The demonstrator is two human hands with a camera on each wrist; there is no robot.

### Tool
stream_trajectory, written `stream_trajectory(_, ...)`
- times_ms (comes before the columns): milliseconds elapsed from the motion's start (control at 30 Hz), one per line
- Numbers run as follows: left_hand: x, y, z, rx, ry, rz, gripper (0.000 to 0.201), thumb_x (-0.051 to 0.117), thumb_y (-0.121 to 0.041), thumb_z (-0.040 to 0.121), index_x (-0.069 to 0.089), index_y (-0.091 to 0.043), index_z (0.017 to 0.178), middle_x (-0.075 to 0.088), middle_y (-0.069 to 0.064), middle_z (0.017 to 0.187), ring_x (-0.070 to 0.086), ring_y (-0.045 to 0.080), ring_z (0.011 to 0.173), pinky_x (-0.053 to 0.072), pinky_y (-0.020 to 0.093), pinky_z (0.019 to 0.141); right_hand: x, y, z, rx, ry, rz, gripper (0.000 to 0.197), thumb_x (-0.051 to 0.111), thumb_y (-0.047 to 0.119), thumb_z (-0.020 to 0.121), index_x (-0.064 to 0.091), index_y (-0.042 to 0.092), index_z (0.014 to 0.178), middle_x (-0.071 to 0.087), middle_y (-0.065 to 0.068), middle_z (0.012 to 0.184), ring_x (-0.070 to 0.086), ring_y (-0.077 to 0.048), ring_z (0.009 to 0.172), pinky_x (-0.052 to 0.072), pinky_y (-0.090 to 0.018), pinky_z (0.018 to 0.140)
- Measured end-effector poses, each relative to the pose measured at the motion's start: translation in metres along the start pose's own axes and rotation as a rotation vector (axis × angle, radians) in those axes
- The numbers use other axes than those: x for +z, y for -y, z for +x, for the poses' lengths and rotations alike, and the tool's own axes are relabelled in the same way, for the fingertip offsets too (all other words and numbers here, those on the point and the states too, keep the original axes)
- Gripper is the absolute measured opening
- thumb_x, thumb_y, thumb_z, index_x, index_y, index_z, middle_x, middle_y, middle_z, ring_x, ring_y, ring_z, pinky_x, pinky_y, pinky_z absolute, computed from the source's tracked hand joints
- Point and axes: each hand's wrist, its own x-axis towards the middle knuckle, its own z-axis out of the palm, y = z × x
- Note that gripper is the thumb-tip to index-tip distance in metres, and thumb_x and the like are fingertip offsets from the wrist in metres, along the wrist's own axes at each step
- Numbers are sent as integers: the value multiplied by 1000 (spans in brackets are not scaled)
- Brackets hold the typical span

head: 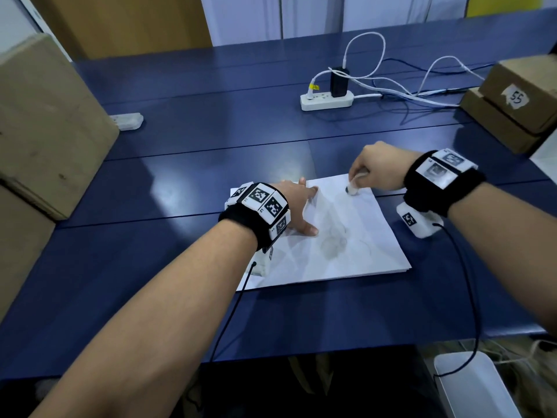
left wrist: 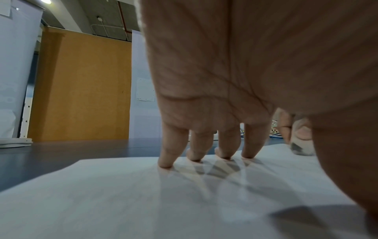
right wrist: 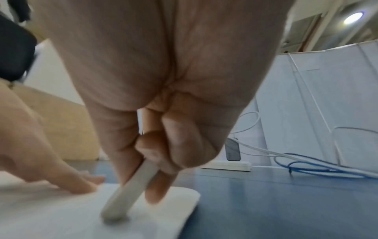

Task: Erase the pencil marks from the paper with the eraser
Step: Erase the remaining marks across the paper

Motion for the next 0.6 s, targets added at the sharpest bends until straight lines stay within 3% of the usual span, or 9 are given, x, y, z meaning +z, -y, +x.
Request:
stream_trajectory(67,0,0,0,3,1,6,104,67,-61,81,7,-24,158,12,3,164,26,34,145,36,45,107,-1,4,-10,-60,150,35,6,73,27,80,78,27,84,65,11,66,56,-3,64,42,-23,64)
stream_trajectory(167,0,-1,1,5,0,12,104,66,-61,82,5,-23,158,9,3,164,24,34,146,35,44,108,-2,6,-14,-102,250,73,7,76,28,78,77,27,85,65,8,65,54,-2,58,44,-24,65)
stream_trajectory(233,1,-1,0,4,0,10,104,66,-60,82,5,-24,158,5,2,165,21,33,147,33,44,109,0,2,-4,-57,140,75,10,76,32,78,77,28,86,63,7,67,53,-6,62,42,-27,66)
stream_trajectory(300,1,0,-1,3,-1,-3,103,66,-60,82,5,-26,158,4,1,165,19,32,148,32,43,110,2,-1,8,8,-20,52,15,72,31,82,77,24,94,64,8,75,56,-14,74,39,-24,72)
stream_trajectory(367,1,0,-1,5,-2,-8,103,67,-61,82,6,-26,158,4,0,165,19,32,148,31,43,110,3,-1,13,34,-85,49,17,69,28,85,78,22,98,64,7,81,59,-19,87,39,-24,75)
stream_trajectory(433,1,0,-1,9,-2,-1,104,67,-60,82,6,-25,158,4,1,165,19,33,147,32,44,110,2,3,8,4,-1,78,12,72,29,83,77,25,94,64,9,72,61,-16,77,41,-23,67)
stream_trajectory(533,1,0,-1,12,-9,8,105,67,-61,81,6,-23,158,5,4,165,20,34,147,32,44,110,2,17,-6,-115,287,100,8,76,30,80,77,32,88,68,2,64,58,-11,58,46,-24,61)
stream_trajectory(600,1,0,0,14,-15,12,105,67,-62,81,6,-23,158,6,4,165,21,34,147,33,44,109,2,21,-5,-118,253,46,8,74,27,81,76,32,89,67,3,65,58,-11,60,46,-23,62)
